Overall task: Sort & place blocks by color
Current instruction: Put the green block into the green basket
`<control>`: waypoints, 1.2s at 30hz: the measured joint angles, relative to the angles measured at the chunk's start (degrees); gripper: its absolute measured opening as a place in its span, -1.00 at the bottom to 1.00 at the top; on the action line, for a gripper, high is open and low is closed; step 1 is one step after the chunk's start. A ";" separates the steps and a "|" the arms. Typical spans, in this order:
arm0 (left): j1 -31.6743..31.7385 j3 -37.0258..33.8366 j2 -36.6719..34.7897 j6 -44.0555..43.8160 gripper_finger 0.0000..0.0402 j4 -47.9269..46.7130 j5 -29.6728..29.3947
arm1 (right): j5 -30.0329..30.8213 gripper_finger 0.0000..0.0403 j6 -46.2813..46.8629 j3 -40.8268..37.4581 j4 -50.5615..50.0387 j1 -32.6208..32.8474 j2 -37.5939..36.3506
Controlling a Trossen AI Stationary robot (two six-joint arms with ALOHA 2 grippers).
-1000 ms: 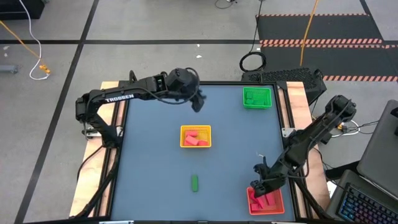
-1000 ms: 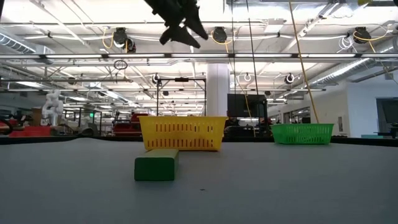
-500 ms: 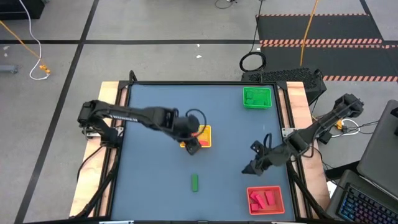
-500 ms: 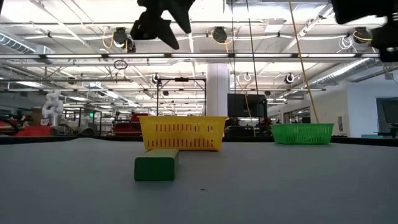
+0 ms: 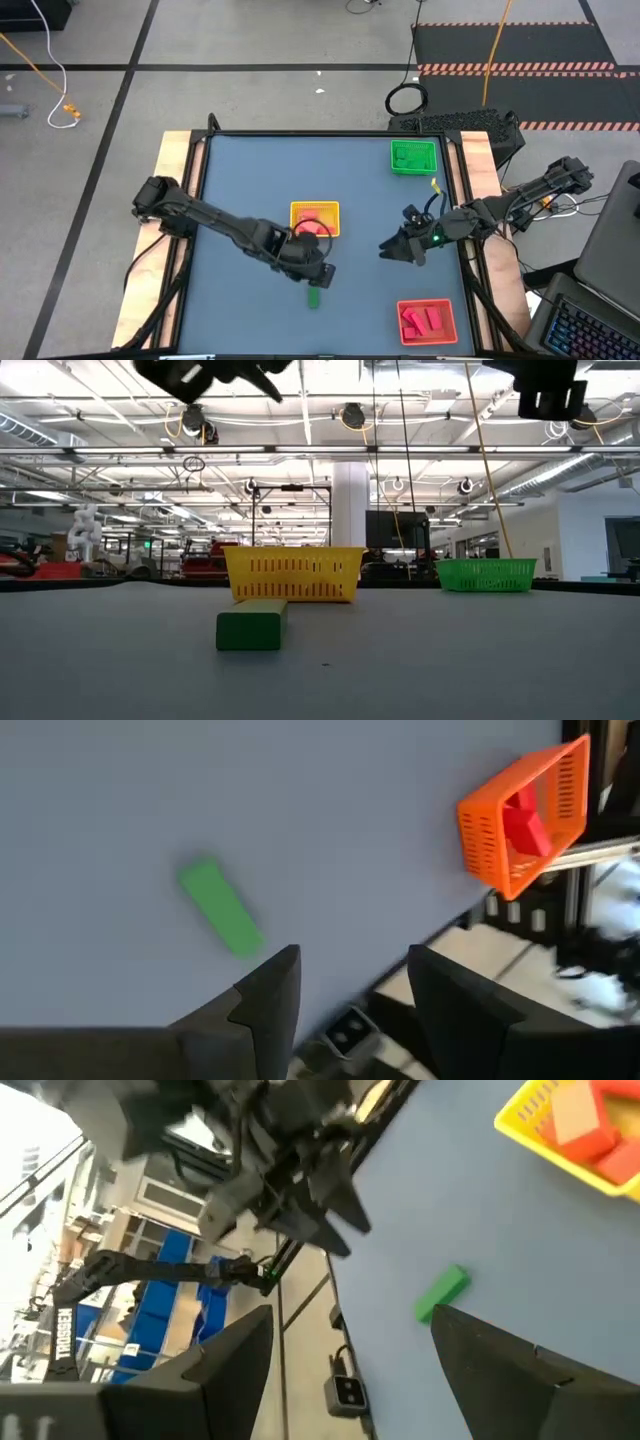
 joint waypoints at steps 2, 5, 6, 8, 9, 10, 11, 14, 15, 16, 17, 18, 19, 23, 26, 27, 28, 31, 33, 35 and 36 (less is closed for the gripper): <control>-1.02 0.13 1.01 -4.88 -0.07 0.46 0.14 | 0.00 0.31 -1.21 0.00 -0.04 -0.41 0.04; -2.42 -0.06 2.43 -8.73 -0.07 -1.38 0.19 | -0.01 0.31 -4.22 0.00 -0.12 -0.88 0.22; -2.58 0.05 3.05 -9.74 -0.07 -0.91 0.44 | -0.04 0.32 -5.56 0.00 -0.25 -1.04 0.30; -3.32 0.05 4.34 -10.14 -0.07 -2.50 0.54 | -0.02 0.32 -7.86 0.00 -0.55 -1.07 0.68; -3.46 0.02 5.32 -10.16 -0.07 -2.95 0.94 | -0.04 0.32 -8.37 0.00 -0.36 -1.11 0.87; -3.55 0.02 6.22 -10.33 -0.07 -2.62 1.51 | -0.06 0.32 -8.43 0.00 -0.39 -1.11 0.94; -3.58 0.02 7.07 -10.36 -0.07 -2.65 2.42 | -0.08 0.32 -8.38 0.00 -0.50 -1.08 1.03; -3.32 0.00 9.41 -10.33 -0.07 -1.87 5.05 | -0.14 0.32 -8.56 0.00 -0.55 -1.07 1.27; -3.16 0.00 10.04 -10.31 -0.07 -1.28 5.64 | -0.26 0.32 -8.53 0.00 -0.74 -1.07 1.32; -2.94 0.00 10.61 -10.00 -0.07 -1.02 5.85 | -0.87 0.32 -8.45 0.00 -0.56 -1.07 1.38; -2.71 0.00 11.10 -9.74 -0.07 -0.67 5.88 | -1.51 0.32 -8.43 0.00 -0.31 -1.09 1.38; -2.46 0.00 11.68 -9.32 -0.07 0.13 5.88 | -1.62 0.32 -8.53 0.02 -0.42 -1.09 1.38; -2.12 0.00 12.06 -8.84 -0.07 0.76 5.92 | -1.68 0.32 -8.54 0.01 -0.64 -1.07 1.38; -0.96 0.00 13.02 -8.15 -0.07 -0.24 5.86 | -4.10 0.32 -8.52 0.02 -0.45 -1.05 1.27; -0.35 0.00 14.48 -8.18 -0.07 -1.59 5.66 | -5.14 0.32 -8.43 0.00 -0.42 -1.05 1.27; -0.26 0.00 15.01 -8.21 -0.07 -1.49 5.63 | -5.84 0.32 -8.41 0.00 -0.44 -1.05 1.27; -0.11 -0.02 15.44 -8.24 -0.07 -1.52 5.65 | -6.19 0.32 -8.36 0.00 -0.40 -1.05 1.27; 0.22 -0.02 16.48 -8.49 -0.07 -1.35 5.66 | -7.00 0.32 -8.38 0.02 -0.40 -1.05 1.27; 0.24 -0.02 16.96 -8.41 -0.07 -1.48 5.52 | -7.66 0.32 -8.36 0.02 -0.46 -0.99 1.27; 0.39 -0.02 17.35 -8.40 -0.07 -1.67 5.46 | -7.69 0.32 -8.36 0.00 -0.50 -0.94 1.27; 0.39 -0.02 17.43 -8.21 -0.07 -2.18 5.46 | -7.69 0.32 -8.36 0.02 -0.67 -0.94 1.29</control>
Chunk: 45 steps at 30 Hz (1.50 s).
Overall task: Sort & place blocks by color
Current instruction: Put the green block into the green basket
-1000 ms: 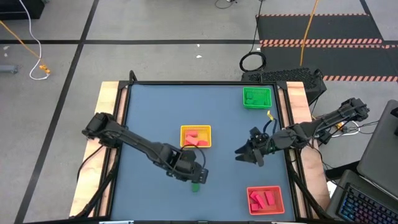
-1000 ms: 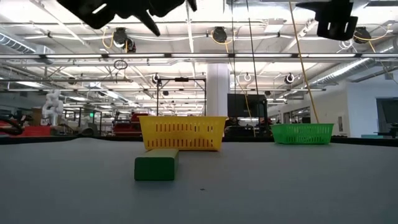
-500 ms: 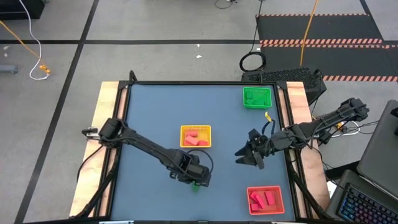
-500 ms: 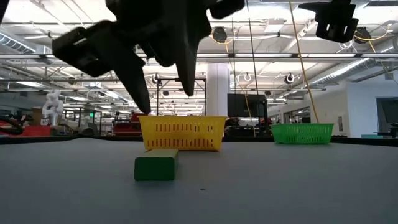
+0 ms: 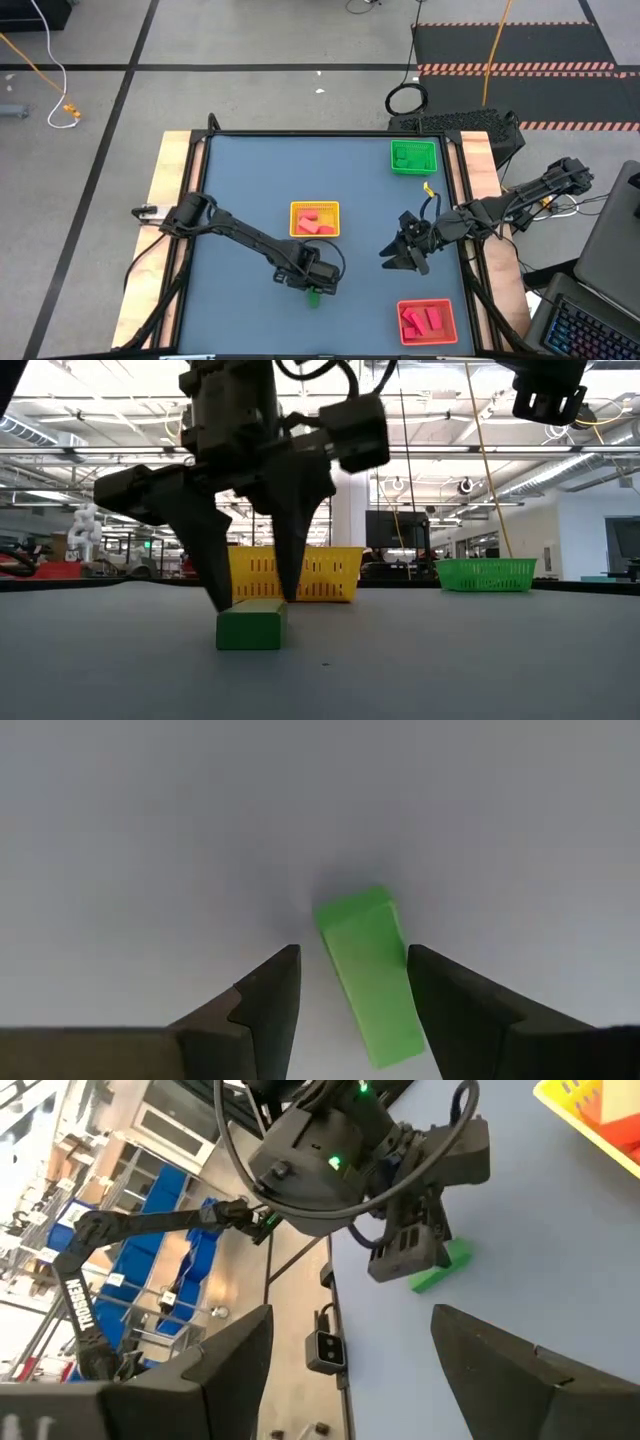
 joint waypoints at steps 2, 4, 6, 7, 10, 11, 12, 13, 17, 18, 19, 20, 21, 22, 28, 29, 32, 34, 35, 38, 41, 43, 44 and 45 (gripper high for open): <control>0.03 0.01 0.43 0.23 -0.07 0.03 -0.07 | 0.02 0.32 0.00 0.01 -0.14 -0.01 -0.02; 0.20 0.06 0.97 -0.03 -0.07 -0.10 0.04 | 0.02 0.32 -0.03 -0.02 -0.34 0.00 -0.02; 0.22 0.04 1.11 -0.17 -0.07 -0.20 0.51 | 0.00 0.32 -0.02 -0.01 -0.44 0.00 -0.02; 0.28 0.08 1.38 -0.40 -0.07 -0.12 0.55 | 0.02 0.32 -0.02 0.00 -0.53 0.00 -0.02; 0.32 0.11 1.58 -0.40 -0.08 -0.02 0.92 | 0.02 0.32 -0.02 0.01 -0.64 0.00 -0.01; 0.31 0.11 1.58 -0.46 -0.10 -0.20 0.88 | 0.00 0.32 -0.02 0.01 -0.62 0.00 -0.02; 0.34 0.11 1.58 -0.50 -0.13 -0.23 0.74 | 0.02 0.32 0.00 -0.01 -0.68 0.00 -0.02; 0.46 0.11 1.58 -0.59 -0.18 -0.36 0.45 | 0.02 0.32 0.00 -0.01 -0.73 0.00 -0.02; 0.85 0.11 1.58 -0.58 -0.51 0.14 0.34 | 0.00 0.32 0.00 0.00 -1.00 0.00 -0.02; 0.86 0.11 1.58 -0.54 -0.53 0.68 0.25 | 0.00 0.32 -0.02 0.01 -1.38 0.00 -0.02; 0.85 0.11 1.58 -0.41 -0.53 1.56 0.13 | 0.01 0.32 -0.02 0.00 -1.87 0.00 -0.02; 0.85 0.11 1.58 -0.20 -0.53 2.56 -0.02 | 0.02 0.32 -0.04 0.00 -2.42 0.00 -0.02; 0.86 0.06 1.60 0.10 -0.53 3.57 -0.04 | 0.00 0.32 -0.07 0.00 -2.86 0.00 -0.02; 0.90 0.04 1.67 0.48 -0.53 4.80 -0.05 | 0.02 0.32 -0.08 0.01 -3.12 0.00 -0.02; 2.38 -0.11 -0.45 3.82 -0.53 11.97 -2.05 | 0.05 0.32 -0.02 0.00 -3.21 0.00 -0.02; 2.79 -0.11 -1.48 4.21 -0.53 12.75 -3.46 | 0.07 0.32 -0.02 0.01 -3.18 0.00 -0.01; 4.34 -0.11 -5.87 5.50 -0.53 13.15 -9.26 | 0.07 0.32 -0.15 -0.01 -1.22 0.00 0.00; 5.63 -0.04 -9.19 6.48 -0.53 12.53 -13.98 | 0.10 0.32 -0.51 -0.01 1.21 0.00 -0.32; 6.29 -0.04 -10.70 7.21 -0.53 11.50 -16.37 | 0.12 0.32 -0.92 0.00 2.70 0.00 -0.44; 8.38 -0.04 -14.64 9.50 -0.53 12.08 -23.06 | 1.08 0.32 -3.26 0.01 7.14 -0.43 -0.83; 10.62 -0.04 -17.54 13.99 -0.53 16.33 -26.90 | 6.20 0.32 -4.71 0.01 8.97 -1.22 -0.83; 12.07 0.05 -18.38 16.82 -0.53 20.33 -27.00 | 10.78 0.32 -5.17 -0.02 8.96 -1.92 -0.83; 12.64 0.07 -18.69 17.64 -0.53 21.98 -26.60 | 13.52 0.32 -5.14 -0.02 9.00 -2.45 -0.83; 13.13 0.07 -18.77 18.61 -0.53 23.35 -26.05 | 16.28 0.32 -5.14 -0.02 8.83 -2.92 -0.72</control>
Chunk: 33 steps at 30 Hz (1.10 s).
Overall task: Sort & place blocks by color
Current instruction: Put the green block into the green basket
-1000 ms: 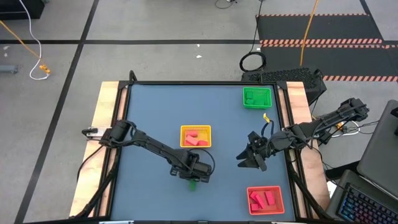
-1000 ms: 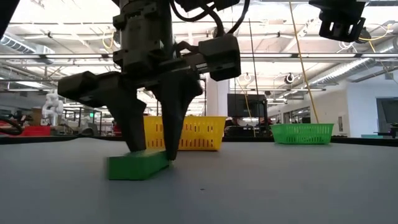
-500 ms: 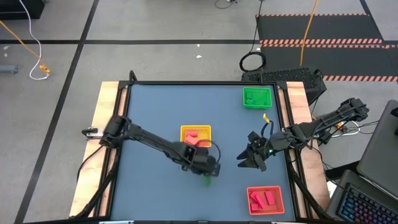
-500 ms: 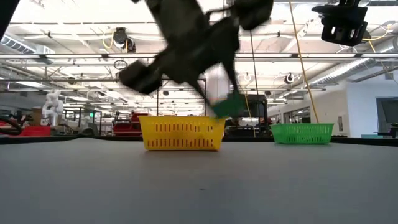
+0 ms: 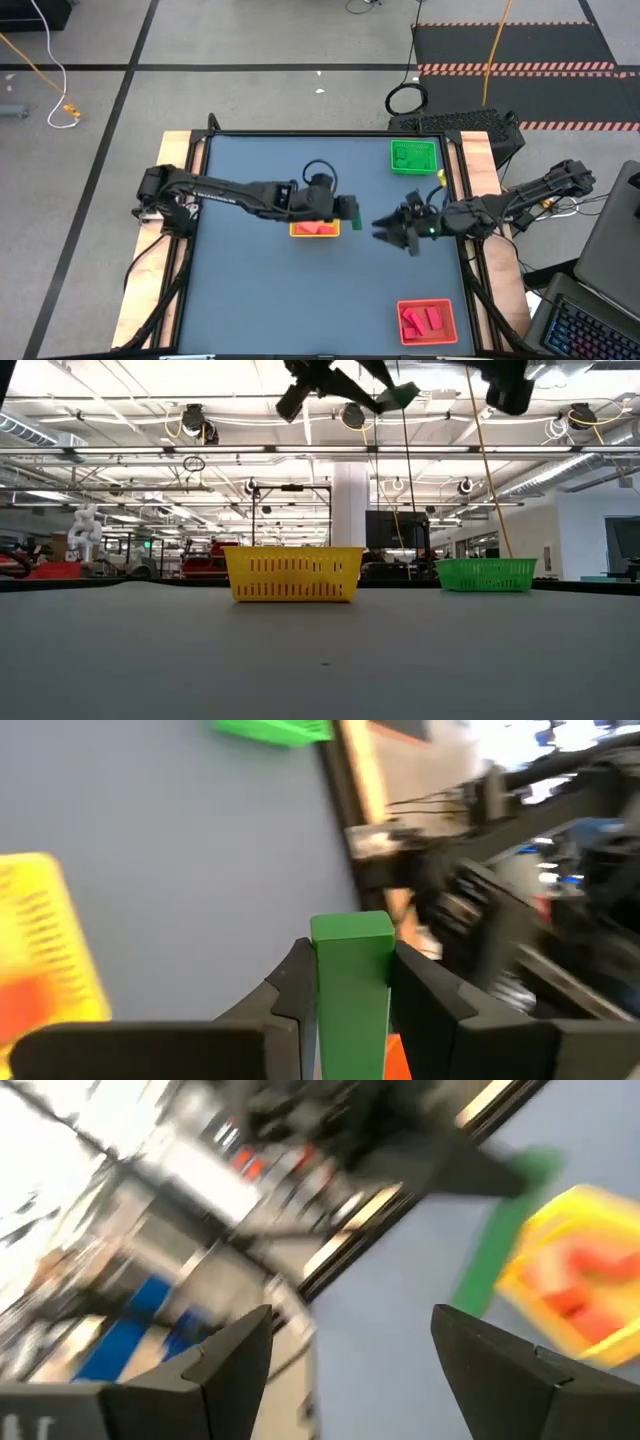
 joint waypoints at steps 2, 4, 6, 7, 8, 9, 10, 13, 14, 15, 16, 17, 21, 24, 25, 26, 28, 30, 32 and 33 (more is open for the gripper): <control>0.56 -0.02 0.03 1.39 -0.53 4.44 1.24 | 4.68 0.32 0.01 0.00 0.25 -1.42 0.16; 0.62 -0.02 -0.04 2.16 -0.53 7.30 2.57 | 6.74 0.32 -0.45 0.00 0.52 -3.03 0.22; 0.60 -0.01 -0.05 2.30 -0.53 8.94 3.04 | 6.54 0.32 -0.87 0.02 1.21 -4.93 0.42; 0.61 -0.02 -0.05 2.54 -0.53 9.07 3.06 | 6.47 0.32 -0.79 0.00 1.19 -5.67 0.57; 0.70 -0.02 -0.03 2.88 -0.53 9.18 3.15 | 6.45 0.32 -0.44 0.00 1.40 -6.23 0.83; 0.85 -0.02 -0.03 3.28 -0.53 9.55 3.48 | 6.38 0.32 -0.18 0.00 1.73 -6.69 1.07; 1.02 -0.02 -0.03 3.53 -0.53 9.86 3.58 | 6.38 0.32 0.01 0.00 2.16 -7.12 1.43; 1.48 -0.02 -0.03 4.40 -0.53 10.05 3.69 | 5.57 0.32 0.24 0.04 4.81 -8.08 3.24; 1.65 -0.02 -0.03 4.76 -0.53 9.85 3.78 | 4.33 0.32 0.27 0.01 5.80 -8.34 4.11; 1.97 -0.02 -0.03 5.21 -0.53 9.87 3.81 | 2.72 0.32 0.47 0.02 7.45 -8.58 5.11; 2.27 -0.03 -0.03 5.50 -0.53 9.63 3.91 | 1.33 0.32 0.79 0.02 8.63 -8.85 5.90; 2.54 -0.07 -0.05 5.75 -0.53 9.25 4.20 | 0.30 0.32 0.84 0.02 9.17 -9.02 6.60; 4.15 -0.13 -0.05 6.93 -0.53 8.99 5.49 | -0.43 0.32 0.87 0.00 9.89 -9.17 7.82; 5.15 -0.13 -0.06 7.75 -0.53 9.18 7.79 | 0.09 0.32 0.78 0.00 9.80 -9.45 7.66; 5.39 -0.13 -0.07 7.97 -0.53 9.35 8.37 | 0.03 0.32 0.70 0.00 9.64 -9.47 7.37; 5.58 -0.13 -0.07 8.10 -0.53 9.63 8.87 | -0.46 0.32 0.41 0.00 9.44 -9.49 6.96; 5.74 -0.13 -0.12 8.28 -0.53 10.02 9.60 | -2.47 0.32 -0.84 -0.02 9.20 -9.49 6.24; 5.78 -0.11 -0.14 8.32 -0.53 10.42 9.82 | -4.56 0.32 -1.33 -0.05 8.14 -9.47 5.13; 5.91 -0.03 -0.14 8.75 -0.53 11.14 9.55 | -5.99 0.32 -1.25 -0.07 7.01 -9.43 4.00; 6.07 0.07 -0.14 8.94 -0.53 11.60 9.45 | -6.93 0.32 -1.26 -0.07 6.30 -9.39 3.43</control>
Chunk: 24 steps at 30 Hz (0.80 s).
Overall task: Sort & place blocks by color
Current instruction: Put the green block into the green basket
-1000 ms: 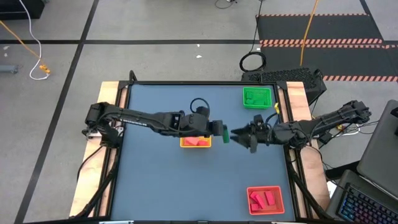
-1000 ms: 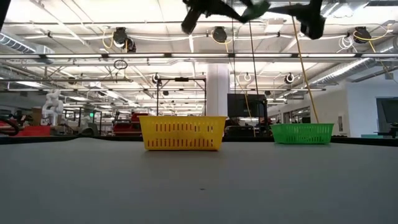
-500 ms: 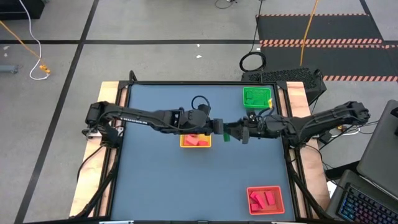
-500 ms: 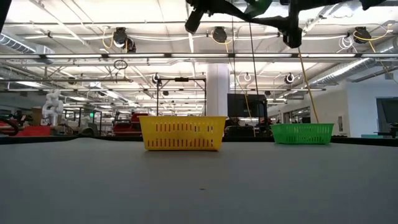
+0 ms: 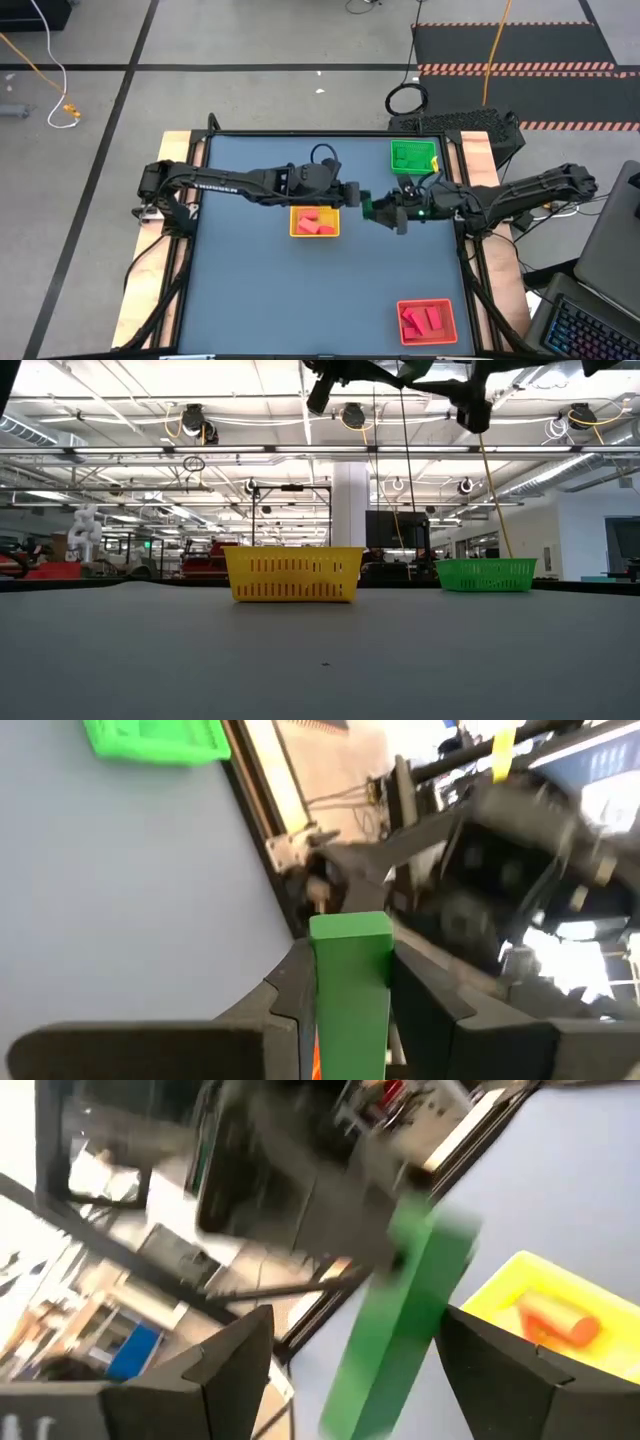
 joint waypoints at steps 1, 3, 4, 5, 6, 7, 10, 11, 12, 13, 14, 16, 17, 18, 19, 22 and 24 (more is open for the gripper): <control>0.17 0.04 -0.02 0.04 -0.53 0.22 0.00 | -0.98 0.32 0.00 0.00 -0.97 0.02 -0.54; 0.28 0.04 -0.03 0.00 -0.53 0.23 -0.06 | -3.65 0.32 0.04 0.00 -3.19 -0.07 -1.41; 0.25 0.04 -0.01 0.12 -0.53 0.10 -0.21 | -4.45 0.32 0.23 0.00 -4.40 -0.08 -1.75; 0.25 0.03 0.06 0.20 -0.53 -0.04 -0.40 | -4.62 0.32 0.44 0.00 -5.70 -0.04 -2.08; 0.33 0.01 0.11 0.22 -0.53 0.14 -0.40 | -4.52 0.32 0.49 0.00 -6.49 -0.04 -2.26; 0.36 0.01 0.13 0.30 -0.53 0.46 -0.41 | -4.39 0.32 0.28 0.00 -6.74 -0.02 -2.34; 0.38 -0.01 0.13 0.34 -0.53 1.03 -0.62 | -3.70 0.32 -0.76 0.00 -6.28 -0.31 -2.34; 0.38 -0.01 0.13 0.34 -0.53 1.07 -0.63 | -2.91 0.32 -0.93 0.00 -6.17 -0.48 -2.34; 0.38 -0.01 0.13 0.32 -0.53 1.08 -0.60 | -2.48 0.32 -0.96 0.00 -6.03 -0.70 -2.34; 0.36 -0.01 0.13 0.34 -0.53 1.06 -0.59 | -2.19 0.32 -1.02 0.00 -5.94 -1.00 -2.34; 0.27 -0.03 0.13 0.33 -0.53 1.04 -0.58 | -2.08 0.32 -1.07 0.02 -5.87 -1.33 -2.34; 0.21 -0.05 0.13 0.32 -0.53 0.89 -0.51 | -2.07 0.32 -1.10 0.04 -5.83 -1.83 -2.36; 0.07 -0.07 0.13 0.32 -0.53 0.83 -0.35 | -1.99 0.32 -1.18 0.07 -5.79 -2.06 -2.36; -0.07 -0.10 0.13 0.27 -0.53 0.82 -0.34 | -1.76 0.32 -1.36 0.07 -5.72 -2.34 -2.36; -0.17 -0.10 0.13 0.15 -0.53 0.82 -0.30 | -1.71 0.32 -1.54 0.07 -5.72 -2.63 -2.36; -0.70 -0.10 0.13 -0.27 -0.53 0.84 -0.16 | -1.67 0.31 -1.58 0.09 -5.76 -3.58 -2.35; -0.82 -0.10 0.13 -0.29 -0.53 0.85 -0.21 | -1.68 0.27 -2.09 0.09 -5.76 -4.12 -2.10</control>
